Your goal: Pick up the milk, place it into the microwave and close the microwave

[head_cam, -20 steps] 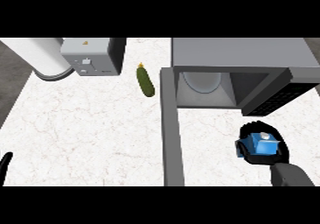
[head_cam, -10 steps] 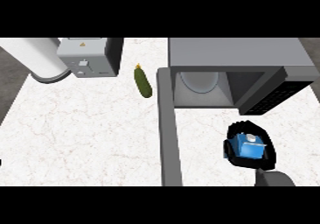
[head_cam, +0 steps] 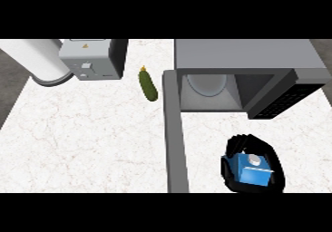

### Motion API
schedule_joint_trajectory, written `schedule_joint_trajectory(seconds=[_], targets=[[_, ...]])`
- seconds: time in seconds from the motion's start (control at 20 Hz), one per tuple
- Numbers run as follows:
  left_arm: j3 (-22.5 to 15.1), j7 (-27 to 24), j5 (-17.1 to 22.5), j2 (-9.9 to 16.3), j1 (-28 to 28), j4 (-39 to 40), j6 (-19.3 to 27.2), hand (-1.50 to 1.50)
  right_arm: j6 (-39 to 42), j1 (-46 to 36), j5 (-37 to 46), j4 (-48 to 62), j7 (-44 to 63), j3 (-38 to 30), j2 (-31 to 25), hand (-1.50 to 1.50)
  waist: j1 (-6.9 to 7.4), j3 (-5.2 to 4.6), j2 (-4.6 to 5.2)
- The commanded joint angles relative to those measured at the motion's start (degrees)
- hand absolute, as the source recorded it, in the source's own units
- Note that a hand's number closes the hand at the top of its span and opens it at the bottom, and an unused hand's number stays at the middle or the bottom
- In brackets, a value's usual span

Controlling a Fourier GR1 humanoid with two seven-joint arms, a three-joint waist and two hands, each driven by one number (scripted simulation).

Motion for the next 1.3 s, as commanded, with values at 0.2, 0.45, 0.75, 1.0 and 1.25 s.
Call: schedule_joint_trajectory(seconds=[0.2, 0.45, 0.75, 1.0, 1.25], targets=[[4.55, 1.73, 3.93, 0.15, 2.22, -2.19, -3.21, -1.50, -7.00, 3.92, 4.93, -9.89, 5.33, 4.89, 3.68, 1.50, 0.37, 0.04, 0.06], [6.12, 1.80, 4.74, -0.75, 0.68, -0.32, -4.49, -1.50, -14.86, -8.10, 6.98, -4.59, 8.94, 6.20, 5.81, 1.50, 0.69, 0.04, 0.14], [9.96, -0.23, 3.50, 2.25, -3.45, 6.33, -4.93, -1.50, -25.86, -22.97, 10.38, 5.43, 13.62, 3.87, 5.85, 1.50, 0.86, 0.01, 0.25], [8.10, 1.08, 2.64, -0.65, -0.81, 3.19, -6.58, -1.50, -28.43, -29.15, 9.00, 19.05, 9.72, -0.97, 5.86, 1.50, 1.07, 0.05, 0.27], [10.52, 0.18, 4.06, 0.43, -0.26, 4.61, -9.10, -1.50, -24.28, -35.40, 6.25, 35.21, 2.28, -9.83, 5.00, 1.50, 1.45, 0.07, 0.41]])
